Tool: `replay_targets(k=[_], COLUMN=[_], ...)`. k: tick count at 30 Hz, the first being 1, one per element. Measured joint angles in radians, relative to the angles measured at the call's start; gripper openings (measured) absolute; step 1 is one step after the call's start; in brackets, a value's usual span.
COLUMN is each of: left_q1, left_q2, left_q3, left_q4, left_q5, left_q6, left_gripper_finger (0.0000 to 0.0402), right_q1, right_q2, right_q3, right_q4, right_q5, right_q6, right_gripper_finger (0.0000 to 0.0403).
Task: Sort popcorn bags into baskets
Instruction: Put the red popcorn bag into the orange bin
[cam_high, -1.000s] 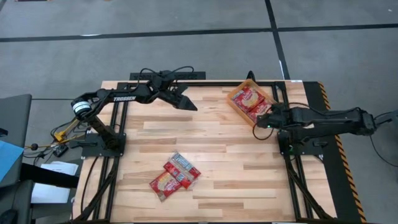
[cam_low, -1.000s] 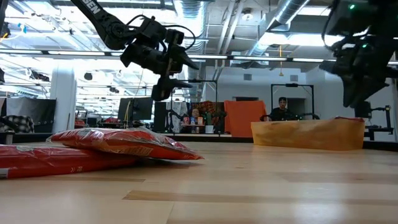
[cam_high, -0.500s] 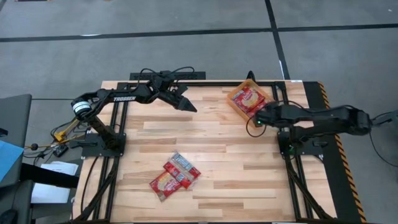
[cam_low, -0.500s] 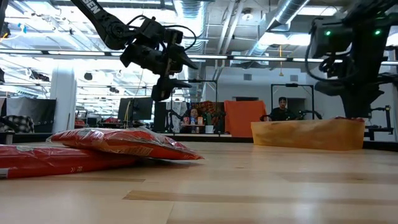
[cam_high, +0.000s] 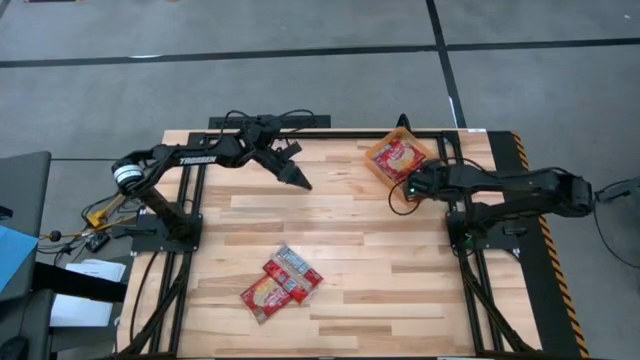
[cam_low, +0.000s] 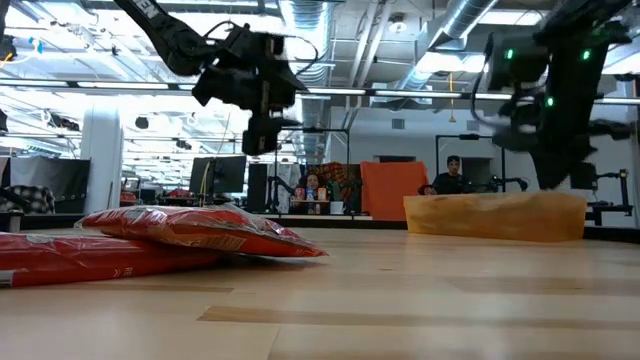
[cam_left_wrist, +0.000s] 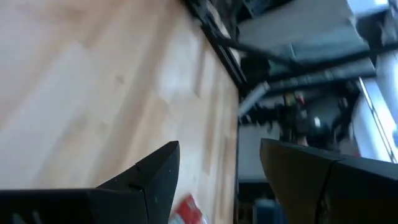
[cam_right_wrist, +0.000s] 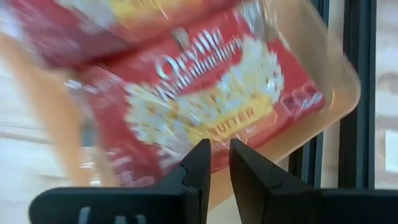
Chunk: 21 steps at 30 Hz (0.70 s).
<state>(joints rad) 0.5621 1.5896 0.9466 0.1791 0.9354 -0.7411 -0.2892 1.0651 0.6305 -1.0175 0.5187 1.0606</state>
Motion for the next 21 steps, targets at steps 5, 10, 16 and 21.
replay_targets(k=[5,10,16,21], left_q1=[-0.086,-0.264,-0.554,-0.728], left_q2=[-0.104,-0.253,-0.359,-0.35], left_q3=[0.001,0.001,0.0,0.0], left_q4=[-0.269,-0.704,-0.971,-0.963], left_q5=[-0.017,-0.268,-0.662,-0.756], left_q6=[0.247,0.544,0.723,0.799], left_gripper_finger=[0.021,0.021,0.021,0.021], right_q1=[0.039,0.07,0.094,0.093], right_q2=[-0.083,-0.138,-0.137,-0.114], right_q3=[0.073,0.098,0.099,0.099], right_q4=[-0.03,-0.022,-0.019,-0.008], right_q5=[0.004,0.005,0.008,0.009], right_q6=[-0.049,-0.052,-0.088,-0.108], right_gripper_finger=[0.0082,0.0082,0.0082,0.0082])
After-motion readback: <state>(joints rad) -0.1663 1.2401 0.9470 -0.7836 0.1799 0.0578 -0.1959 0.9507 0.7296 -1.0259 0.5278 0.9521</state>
